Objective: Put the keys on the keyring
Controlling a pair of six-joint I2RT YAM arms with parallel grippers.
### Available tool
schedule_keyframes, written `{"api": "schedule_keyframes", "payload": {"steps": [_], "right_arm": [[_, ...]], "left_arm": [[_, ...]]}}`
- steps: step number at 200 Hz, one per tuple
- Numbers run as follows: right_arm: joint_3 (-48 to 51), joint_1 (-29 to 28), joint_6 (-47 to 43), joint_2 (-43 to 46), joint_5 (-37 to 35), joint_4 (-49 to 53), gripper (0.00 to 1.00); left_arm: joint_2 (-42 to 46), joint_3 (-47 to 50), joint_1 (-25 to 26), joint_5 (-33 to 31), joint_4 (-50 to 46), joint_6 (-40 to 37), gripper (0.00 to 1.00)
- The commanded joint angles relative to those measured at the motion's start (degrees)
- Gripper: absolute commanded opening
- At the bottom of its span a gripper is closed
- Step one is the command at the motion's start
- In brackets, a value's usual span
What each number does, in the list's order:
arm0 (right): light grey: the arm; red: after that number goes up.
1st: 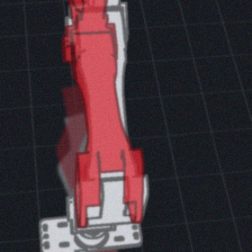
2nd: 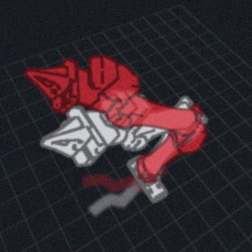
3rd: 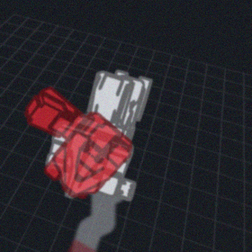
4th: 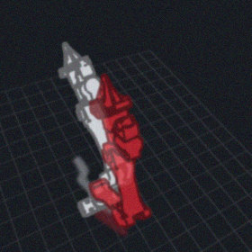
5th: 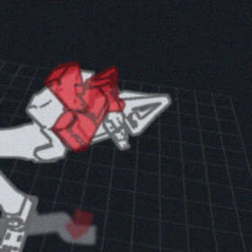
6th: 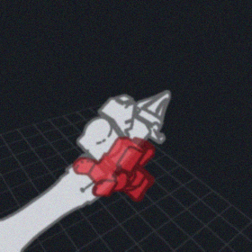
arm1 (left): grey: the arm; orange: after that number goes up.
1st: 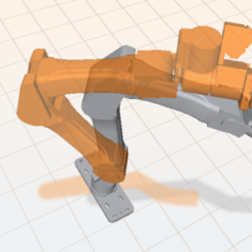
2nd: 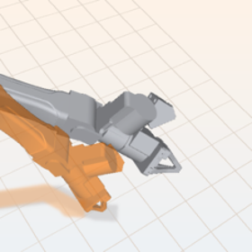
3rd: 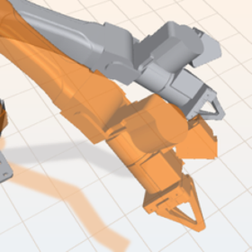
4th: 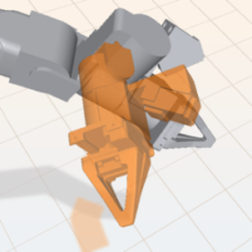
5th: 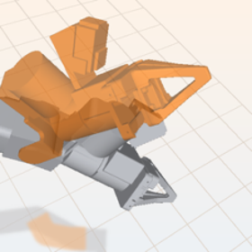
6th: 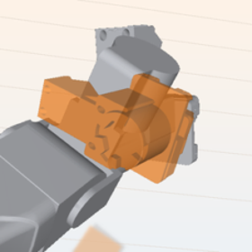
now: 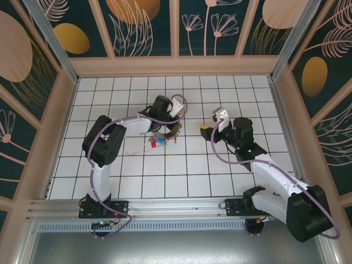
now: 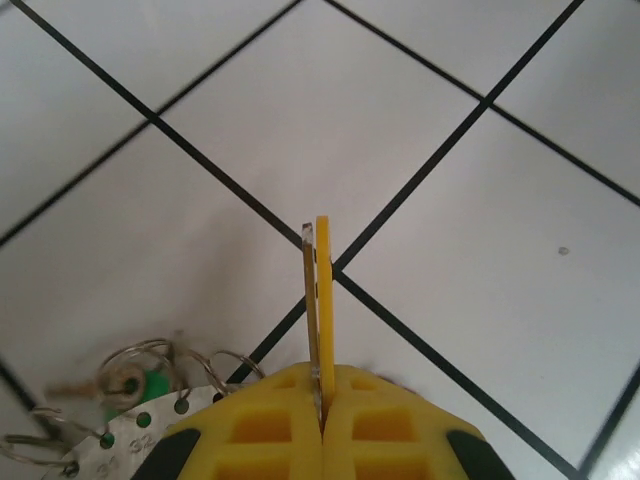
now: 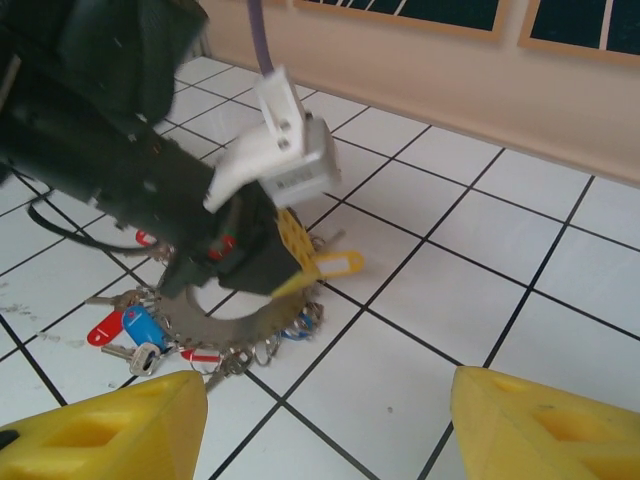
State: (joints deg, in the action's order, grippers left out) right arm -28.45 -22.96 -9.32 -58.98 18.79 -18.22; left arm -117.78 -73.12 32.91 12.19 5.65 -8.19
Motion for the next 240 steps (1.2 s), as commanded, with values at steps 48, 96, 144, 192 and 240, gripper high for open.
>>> {"api": "schedule_keyframes", "payload": {"steps": [48, 96, 144, 192, 240], "right_arm": [[1.1, 1.8, 5.5, 3.7, -5.3, -2.8, 0.69], [2.1, 5.4, 8.0, 11.1, -15.8, -4.6, 0.78], [1.7, 9.2, 4.2, 19.0, -21.3, -5.7, 0.87], [3.1, 9.7, 2.2, 24.1, -24.7, -8.8, 0.99], [14.0, 10.0, 7.6, 28.1, -31.6, -17.0, 0.99]], "left_arm": [[0.6, -1.5, -0.2, 6.0, 4.9, 6.0, 0.57], [17.7, -0.7, -0.2, 2.9, -1.4, 3.5, 0.72], [38.3, 5.7, -0.8, -8.3, -4.2, 0.9, 0.78], [58.9, 26.0, -2.2, -37.3, 7.5, 0.3, 0.99], [66.4, 52.0, -9.6, -42.3, 26.2, -3.5, 0.99]]}}
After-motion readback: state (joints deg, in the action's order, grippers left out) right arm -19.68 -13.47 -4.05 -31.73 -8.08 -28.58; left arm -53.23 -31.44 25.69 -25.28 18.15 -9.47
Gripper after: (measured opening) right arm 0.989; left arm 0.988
